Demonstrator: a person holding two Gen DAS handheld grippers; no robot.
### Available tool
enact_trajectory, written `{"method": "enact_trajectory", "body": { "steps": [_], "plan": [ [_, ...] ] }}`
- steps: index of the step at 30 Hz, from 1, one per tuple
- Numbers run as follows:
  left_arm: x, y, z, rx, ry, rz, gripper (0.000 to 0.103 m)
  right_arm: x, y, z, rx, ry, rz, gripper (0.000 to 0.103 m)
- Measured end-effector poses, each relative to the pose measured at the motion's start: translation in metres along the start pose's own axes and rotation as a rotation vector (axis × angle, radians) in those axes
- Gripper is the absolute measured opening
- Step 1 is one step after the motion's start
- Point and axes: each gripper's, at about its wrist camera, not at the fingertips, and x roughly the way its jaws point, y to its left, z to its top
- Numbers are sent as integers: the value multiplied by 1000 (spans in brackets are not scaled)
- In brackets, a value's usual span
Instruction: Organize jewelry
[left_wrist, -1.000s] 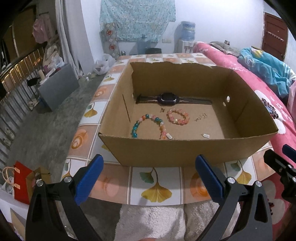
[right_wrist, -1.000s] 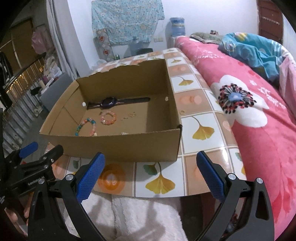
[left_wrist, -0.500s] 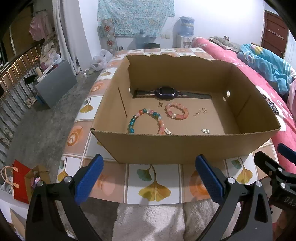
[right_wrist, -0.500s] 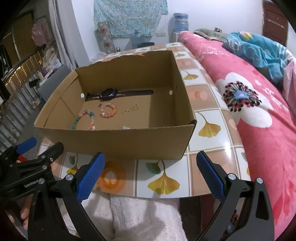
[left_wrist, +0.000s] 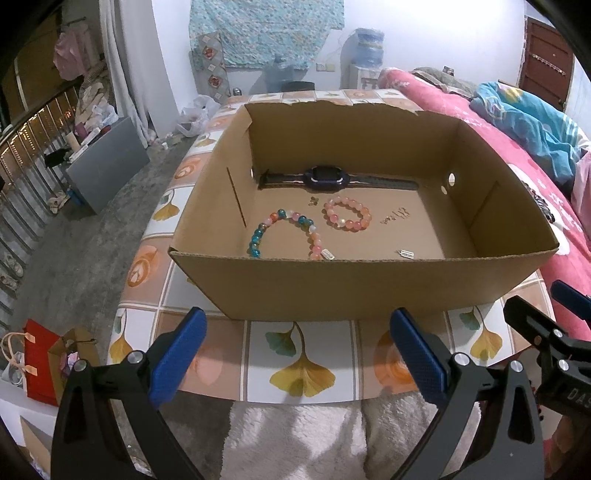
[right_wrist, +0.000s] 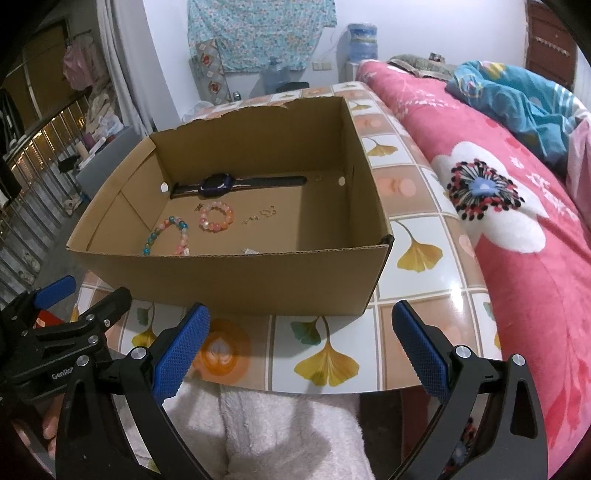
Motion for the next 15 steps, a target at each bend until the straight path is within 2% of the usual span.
{"method": "enact_trajectory", "body": {
  "steps": [15],
  "plan": [
    [-2, -6, 0, 18, 6, -24, 97, 3, 3, -3, -19, 6, -9, 95]
  ]
}}
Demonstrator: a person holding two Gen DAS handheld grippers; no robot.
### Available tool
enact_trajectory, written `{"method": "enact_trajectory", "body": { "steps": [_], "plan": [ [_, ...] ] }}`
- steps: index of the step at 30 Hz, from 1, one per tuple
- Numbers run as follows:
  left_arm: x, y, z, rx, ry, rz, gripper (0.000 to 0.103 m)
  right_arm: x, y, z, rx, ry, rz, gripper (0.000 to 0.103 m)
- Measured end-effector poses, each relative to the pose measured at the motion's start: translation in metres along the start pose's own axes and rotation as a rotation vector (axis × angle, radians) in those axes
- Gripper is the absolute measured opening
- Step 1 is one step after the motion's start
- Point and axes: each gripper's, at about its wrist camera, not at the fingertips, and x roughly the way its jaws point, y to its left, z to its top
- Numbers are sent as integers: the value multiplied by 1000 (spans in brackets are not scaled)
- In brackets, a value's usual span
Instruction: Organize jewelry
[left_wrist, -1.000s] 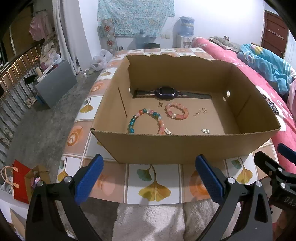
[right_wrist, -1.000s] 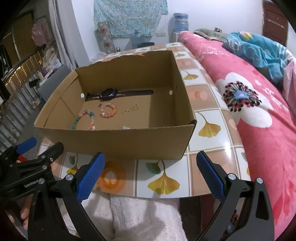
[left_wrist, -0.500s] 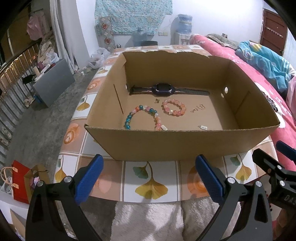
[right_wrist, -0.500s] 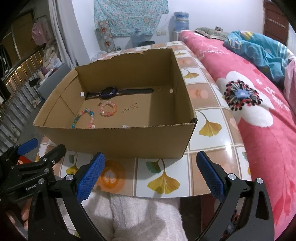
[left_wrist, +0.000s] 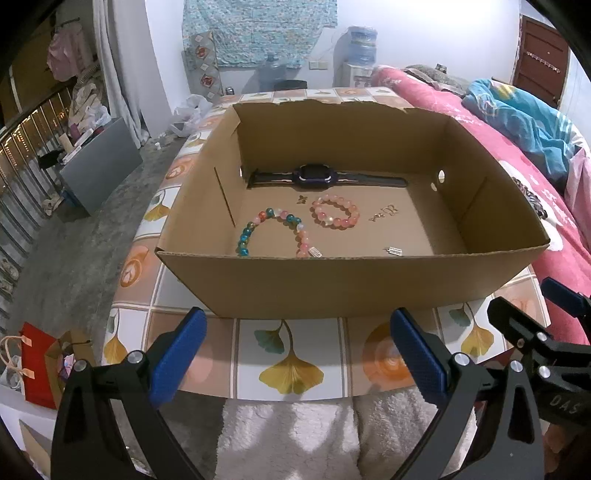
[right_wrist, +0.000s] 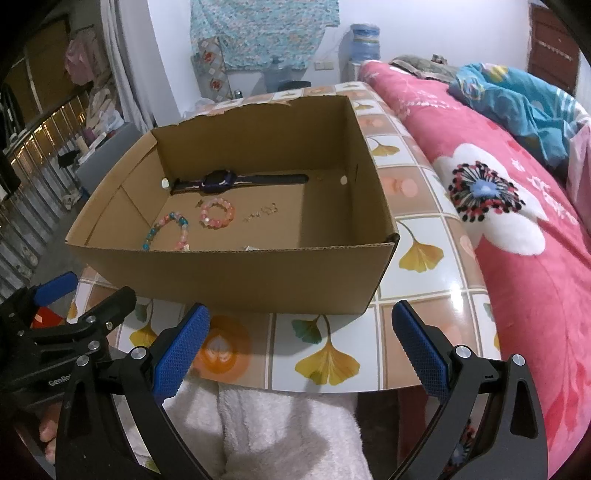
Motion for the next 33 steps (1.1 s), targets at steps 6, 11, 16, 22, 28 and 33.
{"method": "enact_trajectory", "body": {
  "steps": [6, 11, 16, 22, 28, 33],
  "plan": [
    [-2, -1, 1, 0, 4, -2, 97, 2, 1, -1, -4, 4, -7, 95],
    [-2, -1, 1, 2, 3, -1, 97, 3, 1, -1, -6, 6, -11, 95],
    [-2, -1, 1, 2, 2, 0, 97, 3, 1, -1, -6, 4, -10, 95],
    [-2, 0, 2, 1, 3, 0, 97, 3, 0, -2, -5, 5, -9, 95],
    [-3, 0, 2, 2, 1, 0, 97, 3, -1, -1, -4, 5, -9, 95],
    [-2, 0, 2, 2, 2, 0, 97, 3, 0, -1, -6, 6, -9, 95]
  ]
}}
